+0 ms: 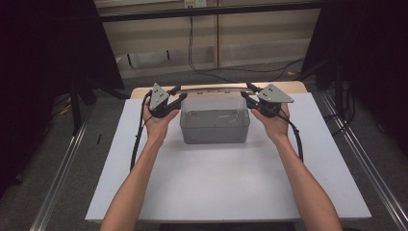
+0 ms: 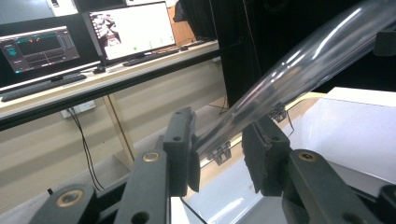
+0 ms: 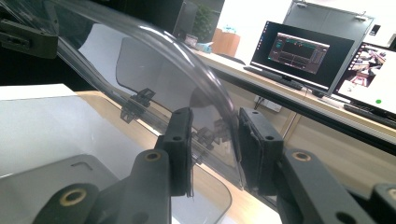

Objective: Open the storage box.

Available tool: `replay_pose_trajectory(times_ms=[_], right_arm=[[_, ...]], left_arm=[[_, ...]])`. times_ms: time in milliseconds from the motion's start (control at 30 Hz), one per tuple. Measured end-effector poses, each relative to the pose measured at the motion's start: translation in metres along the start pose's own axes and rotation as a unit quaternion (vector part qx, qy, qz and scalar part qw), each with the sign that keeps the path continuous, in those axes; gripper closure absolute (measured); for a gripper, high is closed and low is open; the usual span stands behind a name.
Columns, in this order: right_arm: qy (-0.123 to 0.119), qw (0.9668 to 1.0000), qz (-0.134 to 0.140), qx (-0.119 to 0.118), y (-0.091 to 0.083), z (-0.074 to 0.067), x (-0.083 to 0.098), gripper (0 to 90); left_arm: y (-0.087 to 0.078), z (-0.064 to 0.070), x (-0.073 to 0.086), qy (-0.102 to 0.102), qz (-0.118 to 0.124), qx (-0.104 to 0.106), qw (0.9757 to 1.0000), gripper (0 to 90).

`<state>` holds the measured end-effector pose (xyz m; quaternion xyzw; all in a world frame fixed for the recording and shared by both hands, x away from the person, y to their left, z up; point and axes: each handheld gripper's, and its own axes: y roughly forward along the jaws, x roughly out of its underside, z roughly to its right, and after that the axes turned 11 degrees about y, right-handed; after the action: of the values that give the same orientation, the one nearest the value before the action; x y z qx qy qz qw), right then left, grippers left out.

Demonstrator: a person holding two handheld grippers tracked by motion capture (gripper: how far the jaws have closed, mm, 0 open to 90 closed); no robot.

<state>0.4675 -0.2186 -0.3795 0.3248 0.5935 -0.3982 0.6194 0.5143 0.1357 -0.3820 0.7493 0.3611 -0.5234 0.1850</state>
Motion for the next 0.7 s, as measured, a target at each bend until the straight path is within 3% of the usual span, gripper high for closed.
replay_pose_trajectory(times_ms=[300,700], right_arm=[[0.003,1.0000,0.002,0.002,0.003,0.001,0.002,61.6],[0.009,0.9999,-0.008,0.005,0.012,0.009,0.006,58.7]], left_arm=[[0.005,-0.004,0.000,-0.009,-0.001,0.002,1.0000,64.6],[0.010,-0.011,-0.003,0.003,-0.003,0.004,1.0000,67.3]])
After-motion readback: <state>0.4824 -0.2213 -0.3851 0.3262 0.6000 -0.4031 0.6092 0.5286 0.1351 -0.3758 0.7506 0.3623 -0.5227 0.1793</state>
